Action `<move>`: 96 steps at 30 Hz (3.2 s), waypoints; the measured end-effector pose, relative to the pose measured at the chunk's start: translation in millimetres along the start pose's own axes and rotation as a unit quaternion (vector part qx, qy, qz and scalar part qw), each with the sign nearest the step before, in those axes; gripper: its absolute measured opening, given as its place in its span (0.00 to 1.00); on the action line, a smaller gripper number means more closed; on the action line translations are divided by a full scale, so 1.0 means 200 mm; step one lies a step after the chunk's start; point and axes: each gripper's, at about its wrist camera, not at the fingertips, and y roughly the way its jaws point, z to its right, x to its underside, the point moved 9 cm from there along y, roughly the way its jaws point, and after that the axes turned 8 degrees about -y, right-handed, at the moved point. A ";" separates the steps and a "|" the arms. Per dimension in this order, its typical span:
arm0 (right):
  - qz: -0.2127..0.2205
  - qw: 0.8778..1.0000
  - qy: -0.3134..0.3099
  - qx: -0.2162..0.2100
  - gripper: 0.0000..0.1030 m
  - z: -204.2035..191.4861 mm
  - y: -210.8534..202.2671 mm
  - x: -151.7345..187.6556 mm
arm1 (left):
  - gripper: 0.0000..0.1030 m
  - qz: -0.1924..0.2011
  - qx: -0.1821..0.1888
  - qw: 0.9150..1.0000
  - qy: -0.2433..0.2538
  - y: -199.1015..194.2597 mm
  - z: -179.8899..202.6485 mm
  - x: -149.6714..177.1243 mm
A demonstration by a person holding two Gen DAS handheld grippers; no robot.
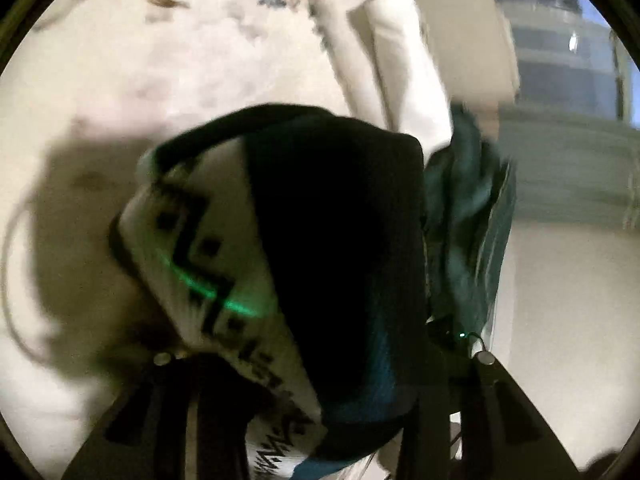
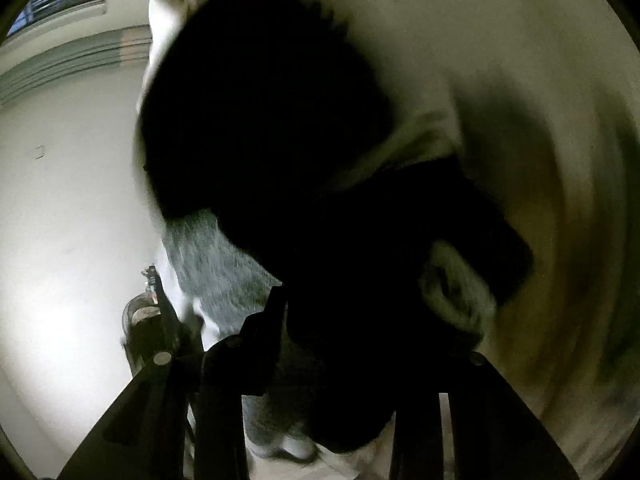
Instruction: Fold small clothes
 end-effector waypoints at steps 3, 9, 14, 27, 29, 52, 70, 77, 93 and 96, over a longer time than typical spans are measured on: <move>-0.024 0.998 0.061 0.025 0.56 0.07 0.10 0.32 | 0.61 -0.020 -0.102 0.994 0.031 -0.12 -0.21 -0.01; -0.013 0.994 0.089 0.063 0.73 0.15 -0.04 0.35 | 0.64 0.037 -0.112 0.993 0.002 -0.35 -0.36 0.01; -0.004 0.991 0.016 0.130 0.73 0.19 -0.29 0.19 | 0.70 0.138 -0.251 0.955 0.071 -0.57 -0.62 0.13; -0.001 0.983 -0.038 0.182 0.86 0.10 -0.38 -0.06 | 1.00 0.159 -0.384 0.907 0.075 -0.32 -0.92 0.12; 0.002 0.984 -0.027 0.176 0.87 0.11 -0.34 -0.12 | 1.00 0.163 -0.382 0.906 0.076 -0.33 -0.92 0.13; 0.027 0.991 0.084 0.097 0.50 0.17 -0.45 0.03 | 1.00 0.160 -0.213 0.964 0.002 -0.44 -0.49 -0.03; -0.060 0.990 0.081 0.095 0.19 0.07 -0.19 0.33 | 0.18 0.102 -0.143 0.984 0.019 -0.29 -0.37 -0.22; -0.076 0.989 0.017 0.125 0.83 0.00 -0.44 0.20 | 0.61 0.132 -0.083 0.987 -0.037 -0.53 -0.48 0.07; -0.108 0.989 0.037 -0.097 1.00 0.25 0.03 0.05 | 0.72 0.082 0.061 0.994 -0.040 -0.11 -0.49 0.16; -0.102 0.987 0.036 -0.117 1.00 0.20 0.03 0.03 | 0.72 0.076 0.052 0.995 -0.021 -0.07 -0.45 0.14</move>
